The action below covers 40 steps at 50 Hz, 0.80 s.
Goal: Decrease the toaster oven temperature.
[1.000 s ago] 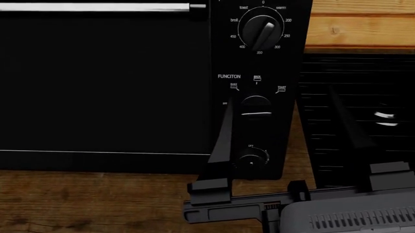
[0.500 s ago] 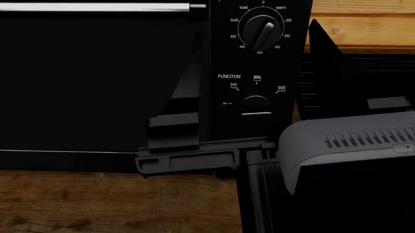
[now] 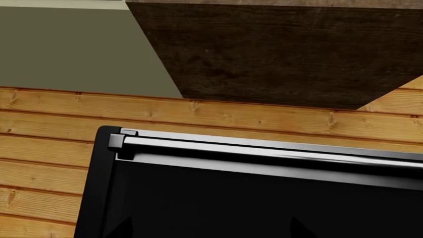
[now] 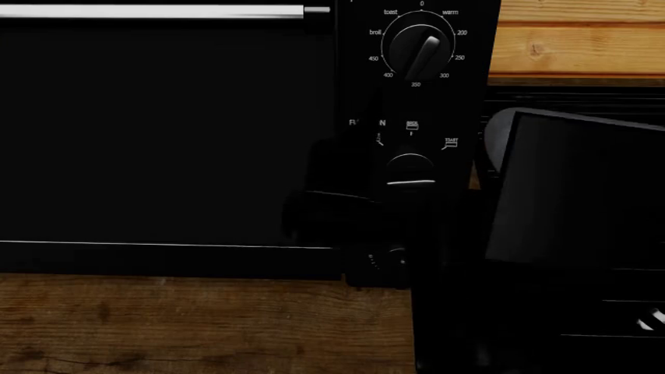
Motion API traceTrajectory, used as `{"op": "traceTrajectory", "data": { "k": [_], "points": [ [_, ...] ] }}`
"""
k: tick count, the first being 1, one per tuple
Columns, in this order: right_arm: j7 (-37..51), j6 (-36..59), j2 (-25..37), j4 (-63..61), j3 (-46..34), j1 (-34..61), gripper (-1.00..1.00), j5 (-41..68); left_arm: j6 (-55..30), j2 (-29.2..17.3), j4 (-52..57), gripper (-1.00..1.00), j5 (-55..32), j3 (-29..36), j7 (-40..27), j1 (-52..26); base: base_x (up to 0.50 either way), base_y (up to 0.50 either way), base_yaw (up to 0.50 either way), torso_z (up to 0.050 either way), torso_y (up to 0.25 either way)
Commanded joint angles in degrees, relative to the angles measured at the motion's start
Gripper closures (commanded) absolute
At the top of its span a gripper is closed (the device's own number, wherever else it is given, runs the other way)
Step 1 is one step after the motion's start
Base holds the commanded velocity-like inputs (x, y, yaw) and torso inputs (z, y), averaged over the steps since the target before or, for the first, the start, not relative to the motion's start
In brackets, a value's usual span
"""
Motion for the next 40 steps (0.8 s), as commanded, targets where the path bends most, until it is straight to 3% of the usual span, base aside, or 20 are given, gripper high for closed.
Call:
{"op": "traceTrajectory", "data": {
  "k": [1, 24, 40],
  "points": [
    [0.78, -0.81, -0.91, 4.35, -0.26, 1.52, -1.00, 4.43, 0.21, -0.24, -0.38, -1.00, -0.12, 0.30, -0.14, -0.24, 0.00, 0.00, 0.00, 0.000, 0.000],
    [2.77, 1.29, -2.72, 3.72, -1.39, 8.04, -1.00, 7.50, 1.13, -0.47, -0.73, -1.00, 0.14, 1.07, -0.35, 0.21, 0.00, 0.00, 0.00, 0.000, 0.000],
    [-1.50, 0.39, -3.50, 9.20, -1.15, 8.15, -1.00, 4.60, 1.28, -1.04, -0.56, -1.00, -0.04, 0.90, -0.68, 0.67, 0.00, 0.00, 0.00, 0.000, 0.000]
  ]
}}
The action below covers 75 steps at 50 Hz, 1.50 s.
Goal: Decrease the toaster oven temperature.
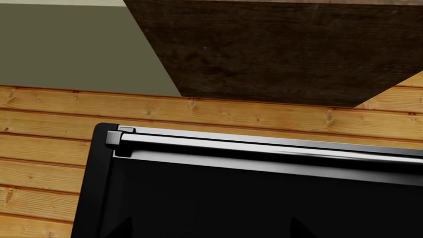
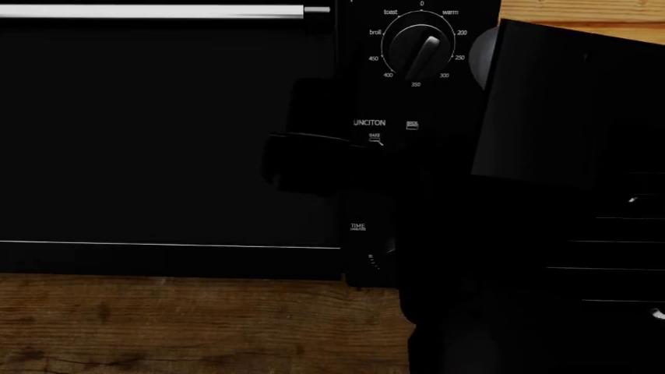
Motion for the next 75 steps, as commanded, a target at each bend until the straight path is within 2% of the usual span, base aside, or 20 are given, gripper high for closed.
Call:
{"op": "traceTrajectory", "data": {
  "k": [1, 31, 33, 34, 62, 63, 75],
  "points": [
    [-1.92, -0.42, -0.56, 2.67, 0.01, 0.38, -1.00, -0.89, 0.17, -0.34, 0.09, -1.00, -0.10, -0.04, -0.23, 0.30, 0.00, 0.00, 0.00, 0.000, 0.000],
    [-2.16, -0.77, -0.48, 3.00, -0.06, 0.44, -1.00, -0.91, 0.52, -0.90, -0.08, -1.00, -0.34, 0.38, -0.79, 0.29, 0.00, 0.00, 0.00, 0.000, 0.000],
    [-9.13, -2.31, -2.49, 11.85, -0.42, -0.90, -1.00, -2.50, 0.42, -0.67, -1.15, -1.00, 0.44, 1.53, -0.69, -0.72, 0.00, 0.00, 0.00, 0.000, 0.000],
    [-9.51, -2.36, -2.62, 12.29, -0.45, -0.86, -1.00, -2.59, 0.44, -0.68, -1.17, -1.00, 0.52, 1.61, -0.70, -0.72, 0.00, 0.00, 0.00, 0.000, 0.000],
    [-12.68, -2.18, -4.03, 17.80, -1.70, -0.02, -1.00, -3.78, 0.63, -1.31, -1.24, -1.00, 0.27, 1.91, -1.14, -0.68, 0.01, 0.00, 0.00, 0.000, 0.000],
    [-12.35, -1.78, -3.88, 17.64, -1.95, 0.22, 1.00, -3.85, 0.83, -1.28, -1.42, -1.00, 0.43, 2.03, -1.08, -0.62, 0.02, 0.00, 0.01, 0.000, 0.000],
    [-13.17, -0.89, -3.11, 16.76, -2.61, 0.20, 1.00, -3.83, 1.06, -1.12, -2.15, -1.00, 1.04, 3.41, -1.02, -1.03, 0.01, 0.00, 0.01, 0.000, 0.000]
  ]
}}
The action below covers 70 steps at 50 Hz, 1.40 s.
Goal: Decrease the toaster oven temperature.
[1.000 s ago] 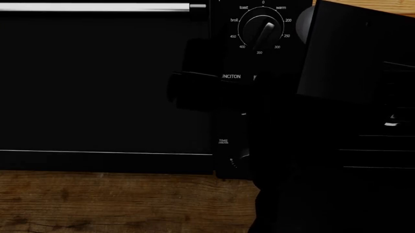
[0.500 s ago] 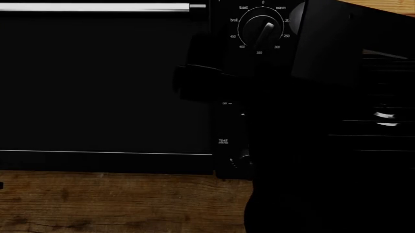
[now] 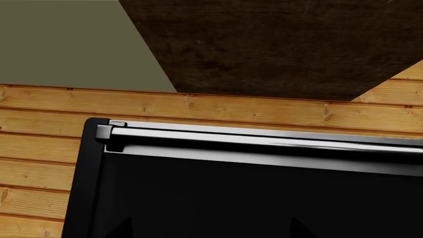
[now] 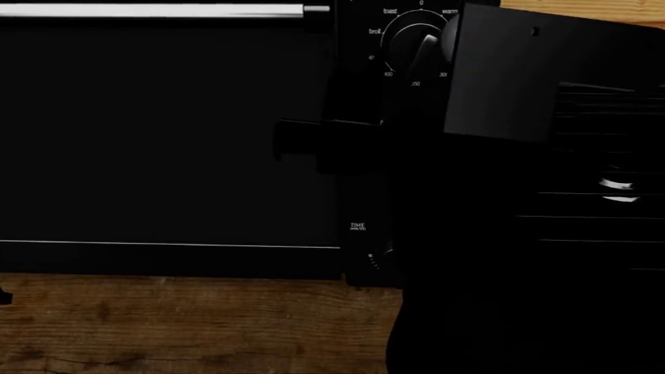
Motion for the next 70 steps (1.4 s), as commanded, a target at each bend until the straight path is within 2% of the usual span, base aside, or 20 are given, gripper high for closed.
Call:
{"op": "traceTrajectory", "data": {
  "k": [1, 18, 21, 35, 70],
  "points": [
    [-3.56, -3.01, -0.56, 6.90, -1.14, 0.91, 1.00, 3.36, 0.18, -0.04, -0.43, -1.00, 0.38, 0.85, -0.03, -0.17, 0.02, 0.00, 0.01, 0.000, 0.000],
    [-3.85, -0.48, 0.73, 6.32, -2.83, 1.92, 1.00, 3.05, 0.83, -0.17, -0.96, -1.00, 0.48, 1.19, -0.12, 0.10, 0.01, 0.00, 0.01, 0.001, 0.000],
    [-3.96, 4.15, 2.16, 5.25, -5.45, 4.59, 1.00, 2.88, 1.05, -0.15, -0.81, -1.00, 0.30, 0.97, -0.23, 0.44, 0.01, 0.00, 0.01, 0.000, 0.000],
    [-4.29, 13.52, 3.49, 4.59, -10.63, 10.92, 1.00, 3.24, 0.70, -0.30, -0.83, -1.00, 0.13, 1.36, -0.63, -0.13, 0.01, 0.00, 0.01, 0.000, 0.000],
    [-10.07, 28.99, 2.44, 9.23, -19.28, 23.11, 1.00, 3.56, 0.34, -0.80, -0.32, -1.00, 0.19, 2.31, -1.54, -0.33, 0.01, 0.00, 0.01, 0.001, 0.000]
  ]
}}
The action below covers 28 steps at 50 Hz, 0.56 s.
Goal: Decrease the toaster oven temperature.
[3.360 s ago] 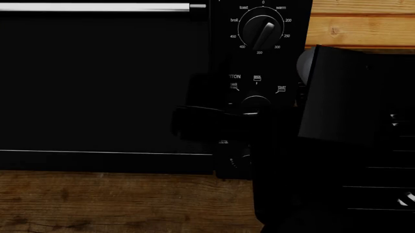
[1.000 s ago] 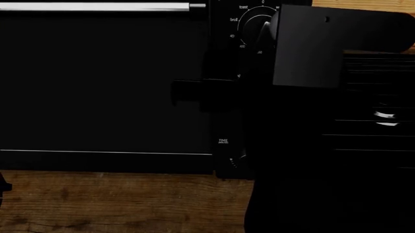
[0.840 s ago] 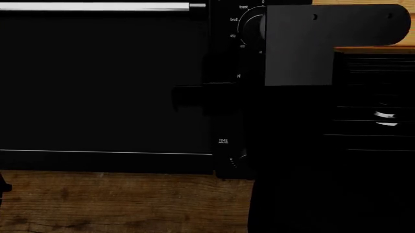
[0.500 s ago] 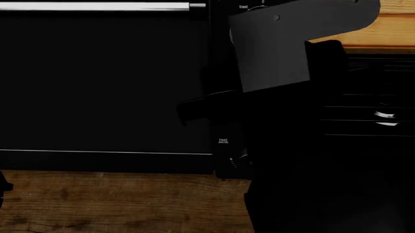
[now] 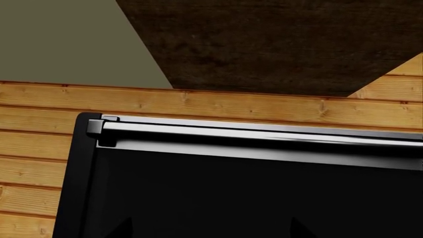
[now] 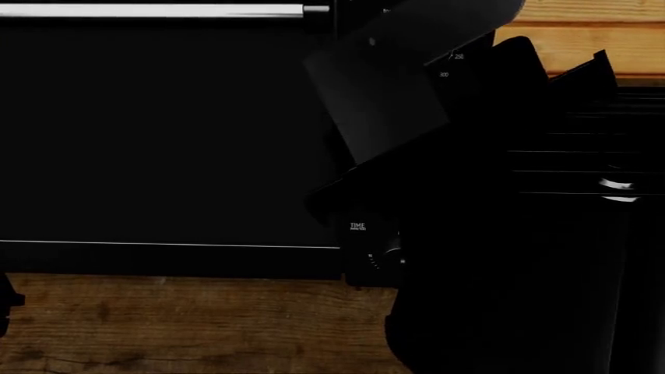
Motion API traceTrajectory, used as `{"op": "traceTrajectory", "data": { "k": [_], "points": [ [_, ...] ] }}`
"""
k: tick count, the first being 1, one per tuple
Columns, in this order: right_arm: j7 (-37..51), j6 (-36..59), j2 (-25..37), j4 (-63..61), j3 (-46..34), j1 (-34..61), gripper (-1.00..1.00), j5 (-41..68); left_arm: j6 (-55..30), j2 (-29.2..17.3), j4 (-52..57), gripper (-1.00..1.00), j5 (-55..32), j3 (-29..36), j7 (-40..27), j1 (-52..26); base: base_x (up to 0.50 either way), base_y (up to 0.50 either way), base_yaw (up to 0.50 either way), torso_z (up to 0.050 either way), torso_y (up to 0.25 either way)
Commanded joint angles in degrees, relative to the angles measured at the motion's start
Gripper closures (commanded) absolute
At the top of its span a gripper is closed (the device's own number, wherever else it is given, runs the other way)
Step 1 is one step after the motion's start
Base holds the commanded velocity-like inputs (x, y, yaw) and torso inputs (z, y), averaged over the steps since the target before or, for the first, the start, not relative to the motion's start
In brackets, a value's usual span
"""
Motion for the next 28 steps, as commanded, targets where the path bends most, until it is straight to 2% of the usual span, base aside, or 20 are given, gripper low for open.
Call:
{"op": "traceTrajectory", "data": {
  "k": [1, 28],
  "points": [
    [-7.14, 1.42, -2.60, 8.70, -3.51, 3.87, 1.00, 4.73, -0.11, -0.15, 0.44, -1.00, -0.14, 0.16, -0.38, 0.09, 0.01, 0.01, 0.01, 0.000, 0.000],
    [-14.96, 8.03, -4.75, 10.92, -9.92, 10.15, 1.00, 0.09, -0.79, -0.50, 0.38, -1.00, 0.05, 1.27, -1.04, -0.85, 0.02, 0.01, 0.02, 0.000, 0.000]
  ]
}}
